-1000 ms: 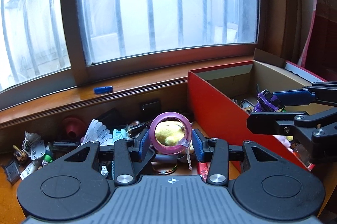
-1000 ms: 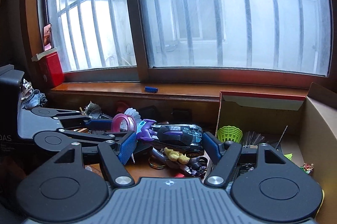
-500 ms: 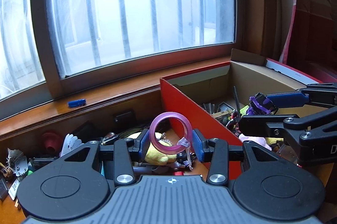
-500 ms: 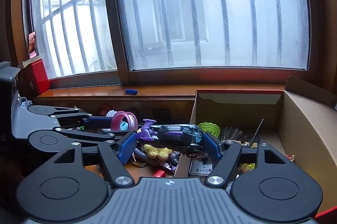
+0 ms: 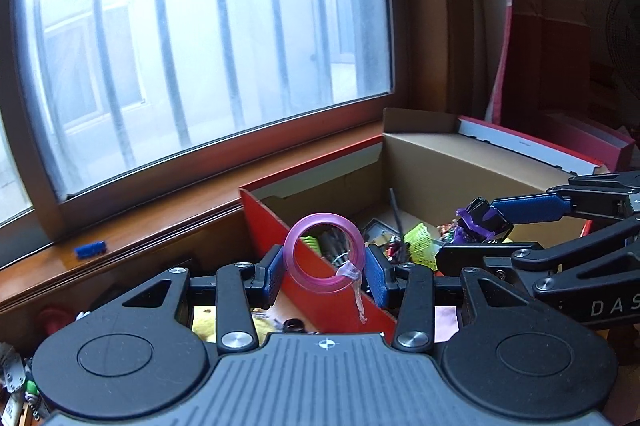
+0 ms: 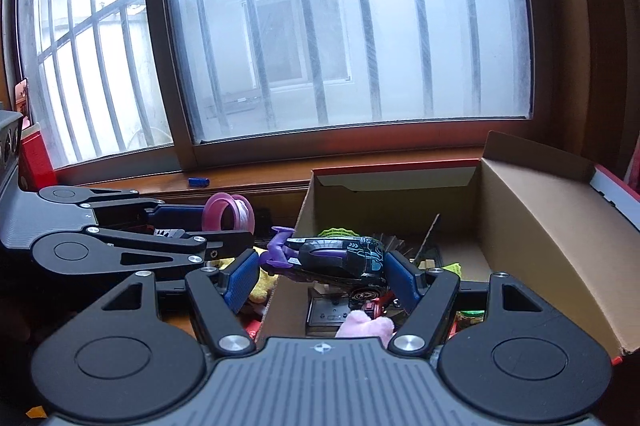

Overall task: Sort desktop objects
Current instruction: 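Move both grippers over the cardboard box and lower the tape roll and toy car inside, then open both grippers to release the items into the box and withdraw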

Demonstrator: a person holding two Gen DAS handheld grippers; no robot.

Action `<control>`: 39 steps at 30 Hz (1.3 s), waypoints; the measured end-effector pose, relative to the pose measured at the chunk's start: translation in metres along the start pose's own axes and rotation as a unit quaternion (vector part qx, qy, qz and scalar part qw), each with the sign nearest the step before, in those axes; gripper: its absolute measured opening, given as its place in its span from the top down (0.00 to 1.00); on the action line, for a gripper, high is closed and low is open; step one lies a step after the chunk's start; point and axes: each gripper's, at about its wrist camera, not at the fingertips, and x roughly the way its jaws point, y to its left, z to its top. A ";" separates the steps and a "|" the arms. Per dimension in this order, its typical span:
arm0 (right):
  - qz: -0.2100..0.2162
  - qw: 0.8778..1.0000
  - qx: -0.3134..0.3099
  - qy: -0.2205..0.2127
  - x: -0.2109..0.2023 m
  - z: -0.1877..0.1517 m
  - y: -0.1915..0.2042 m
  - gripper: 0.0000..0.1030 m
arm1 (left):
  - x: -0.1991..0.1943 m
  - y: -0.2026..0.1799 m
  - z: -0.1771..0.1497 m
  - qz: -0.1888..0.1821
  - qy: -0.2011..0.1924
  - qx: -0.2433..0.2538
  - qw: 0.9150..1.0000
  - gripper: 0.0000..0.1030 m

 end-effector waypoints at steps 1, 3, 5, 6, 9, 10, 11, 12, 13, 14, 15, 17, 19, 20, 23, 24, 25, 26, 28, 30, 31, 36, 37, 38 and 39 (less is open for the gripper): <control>-0.004 1.000 0.002 -0.001 0.000 -0.001 -0.002 0.31 | 0.003 -0.002 0.001 -0.004 0.002 0.003 1.000 0.58; -0.013 1.000 0.008 -0.003 -0.001 -0.002 -0.009 0.31 | 0.008 -0.006 0.004 -0.011 0.004 0.007 1.000 0.58; -0.024 1.000 0.017 -0.003 -0.001 -0.004 -0.016 0.31 | 0.012 -0.009 0.006 -0.018 0.005 0.009 1.000 0.58; -0.030 0.999 0.022 -0.002 -0.001 -0.005 -0.021 0.31 | 0.015 -0.010 0.007 -0.022 0.004 0.009 1.000 0.58; -0.048 0.998 0.033 -0.001 -0.001 -0.007 -0.031 0.31 | 0.019 -0.013 0.011 -0.030 0.002 0.010 1.000 0.58; -0.053 0.998 0.036 0.000 -0.001 -0.007 -0.034 0.31 | 0.020 -0.013 0.012 -0.033 0.002 0.011 0.999 0.58; -0.058 0.998 0.037 0.000 0.000 -0.007 -0.037 0.31 | 0.022 -0.014 0.014 -0.036 0.002 0.012 0.999 0.58; -0.062 0.997 0.039 -0.001 0.000 -0.007 -0.040 0.31 | 0.025 -0.015 0.016 -0.041 0.002 0.012 0.999 0.58; -0.067 0.997 0.040 0.000 0.000 -0.007 -0.042 0.31 | 0.027 -0.016 0.017 -0.045 0.002 0.013 0.999 0.58; -0.071 0.997 0.042 0.000 0.001 -0.007 -0.045 0.31 | 0.029 -0.017 0.018 -0.050 0.003 0.013 0.999 0.58; -0.076 0.996 0.046 0.003 0.002 -0.006 -0.048 0.31 | 0.032 -0.019 0.019 -0.056 0.004 0.012 0.998 0.58; -0.086 0.995 0.057 0.009 0.005 -0.006 -0.054 0.31 | 0.038 -0.022 0.020 -0.066 0.009 0.013 0.998 0.58; -0.094 0.993 0.073 0.019 0.008 -0.008 -0.061 0.31 | 0.044 -0.026 0.020 -0.073 0.017 0.013 0.997 0.58; -0.097 0.992 0.081 0.024 0.010 -0.009 -0.065 0.31 | 0.047 -0.028 0.020 -0.076 0.022 0.013 0.997 0.58; -0.109 0.989 0.096 0.037 0.015 -0.013 -0.073 0.31 | 0.055 -0.033 0.019 -0.084 0.032 0.011 0.996 0.58; -0.112 0.988 0.099 0.039 0.015 -0.014 -0.075 0.31 | 0.058 -0.034 0.020 -0.085 0.034 0.011 0.996 0.58; -0.114 0.987 0.101 0.041 0.016 -0.015 -0.076 0.31 | 0.060 -0.034 0.021 -0.086 0.036 0.010 0.996 0.58; -0.117 0.987 0.104 0.043 0.017 -0.016 -0.078 0.31 | 0.063 -0.035 0.022 -0.088 0.038 0.010 0.995 0.58; -0.123 0.985 0.109 0.046 0.019 -0.016 -0.081 0.31 | 0.069 -0.038 0.025 -0.092 0.042 0.011 0.995 0.58; -0.128 0.984 0.115 0.050 0.020 -0.017 -0.083 0.31 | 0.074 -0.041 0.027 -0.094 0.048 0.012 0.994 0.57; -0.131 0.983 0.118 0.052 0.020 -0.017 -0.084 0.31 | 0.076 -0.042 0.027 -0.095 0.051 0.014 0.994 0.56; -0.138 0.981 0.127 0.053 0.019 -0.019 -0.091 0.31 | 0.084 -0.047 0.025 -0.088 0.070 0.011 0.994 0.44; -0.138 0.981 0.126 0.053 0.018 -0.019 -0.091 0.31 | 0.083 -0.045 0.024 -0.084 0.073 0.006 0.994 0.42; -0.137 0.981 0.126 0.052 0.018 -0.019 -0.092 0.31 | 0.083 -0.044 0.024 -0.080 0.077 0.001 0.994 0.40; -0.137 0.981 0.127 0.051 0.019 -0.018 -0.093 0.30 | 0.081 -0.041 0.023 -0.075 0.078 -0.005 0.994 0.38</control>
